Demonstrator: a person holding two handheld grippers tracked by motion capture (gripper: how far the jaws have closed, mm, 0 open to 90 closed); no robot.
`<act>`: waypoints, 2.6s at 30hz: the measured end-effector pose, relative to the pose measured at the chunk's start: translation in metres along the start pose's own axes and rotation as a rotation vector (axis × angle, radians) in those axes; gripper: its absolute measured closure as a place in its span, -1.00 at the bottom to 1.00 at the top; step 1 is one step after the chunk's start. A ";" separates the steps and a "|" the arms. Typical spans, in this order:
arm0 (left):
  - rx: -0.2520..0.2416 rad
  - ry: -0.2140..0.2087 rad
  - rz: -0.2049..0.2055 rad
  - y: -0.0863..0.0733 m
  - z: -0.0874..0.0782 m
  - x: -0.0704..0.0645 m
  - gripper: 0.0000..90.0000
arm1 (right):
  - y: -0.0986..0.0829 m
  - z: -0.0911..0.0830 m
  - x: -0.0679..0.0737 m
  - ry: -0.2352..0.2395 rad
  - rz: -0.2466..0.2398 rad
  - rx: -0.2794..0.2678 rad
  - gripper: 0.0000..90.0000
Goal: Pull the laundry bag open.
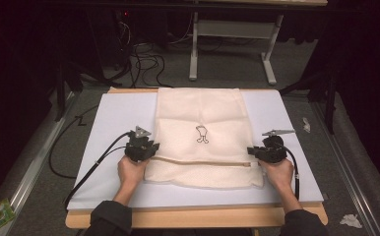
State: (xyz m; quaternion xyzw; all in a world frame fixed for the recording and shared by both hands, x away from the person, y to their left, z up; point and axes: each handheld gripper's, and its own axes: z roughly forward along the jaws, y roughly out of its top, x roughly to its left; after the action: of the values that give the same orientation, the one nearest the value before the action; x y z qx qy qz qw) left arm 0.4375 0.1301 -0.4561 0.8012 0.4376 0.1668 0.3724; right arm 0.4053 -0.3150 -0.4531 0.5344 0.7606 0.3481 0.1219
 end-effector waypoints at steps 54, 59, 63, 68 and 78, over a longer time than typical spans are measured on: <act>0.025 -0.036 0.058 -0.023 0.014 -0.050 0.18 | -0.012 0.005 0.019 -0.034 0.005 0.117 0.78; 0.038 -0.043 0.057 -0.021 0.014 -0.049 0.18 | -0.012 0.003 0.017 0.009 -0.024 0.097 0.95; 0.048 -0.053 0.056 -0.020 0.013 -0.048 0.17 | -0.012 -0.002 0.014 0.032 -0.009 0.066 0.95; 0.049 -0.062 0.061 -0.019 0.012 -0.047 0.15 | -0.006 -0.011 0.016 0.039 -0.027 0.038 0.96; 0.028 -0.123 0.057 -0.016 0.004 -0.054 0.05 | 0.003 -0.021 0.021 0.054 -0.053 0.005 0.96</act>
State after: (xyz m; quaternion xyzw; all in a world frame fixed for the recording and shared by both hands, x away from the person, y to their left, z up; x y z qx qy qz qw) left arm 0.4005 0.0886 -0.4674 0.8272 0.3932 0.1217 0.3824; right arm 0.3874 -0.3040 -0.4320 0.5046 0.7785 0.3571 0.1089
